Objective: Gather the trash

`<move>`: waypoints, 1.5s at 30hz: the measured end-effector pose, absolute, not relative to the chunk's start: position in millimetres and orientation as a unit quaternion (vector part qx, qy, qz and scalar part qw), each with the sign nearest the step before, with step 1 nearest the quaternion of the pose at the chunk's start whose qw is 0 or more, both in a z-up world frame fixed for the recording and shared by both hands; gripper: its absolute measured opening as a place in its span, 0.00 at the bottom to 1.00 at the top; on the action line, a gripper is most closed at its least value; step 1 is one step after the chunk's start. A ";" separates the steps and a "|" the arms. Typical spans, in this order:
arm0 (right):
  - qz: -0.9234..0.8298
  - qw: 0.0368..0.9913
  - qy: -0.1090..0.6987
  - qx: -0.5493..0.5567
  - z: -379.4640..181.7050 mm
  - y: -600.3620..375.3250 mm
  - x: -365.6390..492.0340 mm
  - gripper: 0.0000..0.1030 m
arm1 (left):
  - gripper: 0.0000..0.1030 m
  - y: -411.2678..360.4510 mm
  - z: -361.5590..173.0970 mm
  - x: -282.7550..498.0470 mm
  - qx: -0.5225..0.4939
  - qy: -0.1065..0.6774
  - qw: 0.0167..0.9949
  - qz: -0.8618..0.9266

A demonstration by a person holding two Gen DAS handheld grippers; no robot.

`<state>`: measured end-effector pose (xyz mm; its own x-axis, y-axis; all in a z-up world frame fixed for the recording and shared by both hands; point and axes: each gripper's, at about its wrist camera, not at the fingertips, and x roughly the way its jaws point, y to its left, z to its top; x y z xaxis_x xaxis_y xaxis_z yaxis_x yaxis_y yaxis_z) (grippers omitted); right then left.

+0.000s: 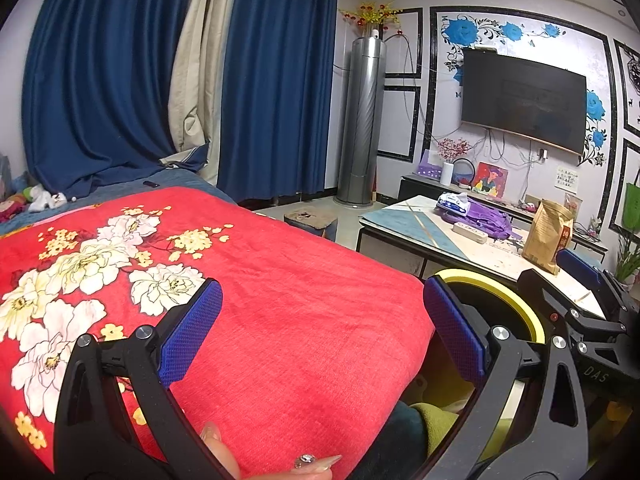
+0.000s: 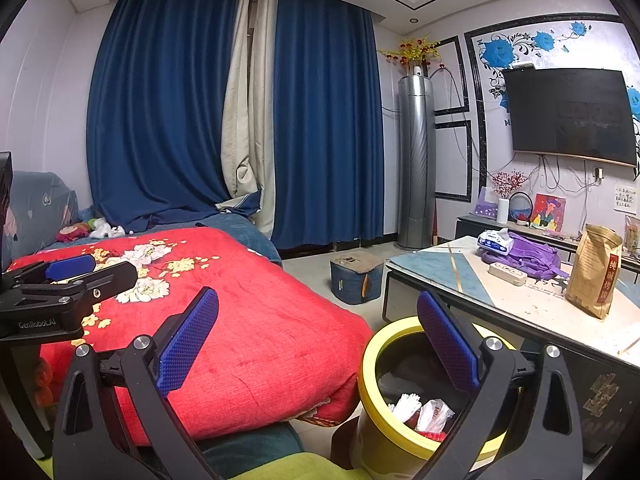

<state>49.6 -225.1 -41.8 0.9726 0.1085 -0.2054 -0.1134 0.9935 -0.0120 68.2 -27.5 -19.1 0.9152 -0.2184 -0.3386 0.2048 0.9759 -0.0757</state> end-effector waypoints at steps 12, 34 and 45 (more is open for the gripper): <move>0.057 0.993 0.104 -0.012 -42.8 -227.3 49.2 0.94 | 0.90 -27.0 -20.1 66.9 -0.019 0.177 0.978 -0.106; 0.060 0.992 0.107 -0.015 -43.1 -224.8 51.3 0.94 | 0.90 -30.3 -23.0 67.3 -0.019 0.189 0.978 -0.089; 0.248 0.947 0.196 -0.063 -24.5 -82.3 111.6 0.94 | 0.90 155.2 -7.0 74.3 -0.136 0.252 0.941 0.180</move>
<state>111.6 -82.3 -24.5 0.8002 0.4451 -0.4020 -0.4946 0.8688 -0.0226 74.3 155.2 -7.0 0.8079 0.2700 -0.5239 -0.4070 0.8985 -0.1645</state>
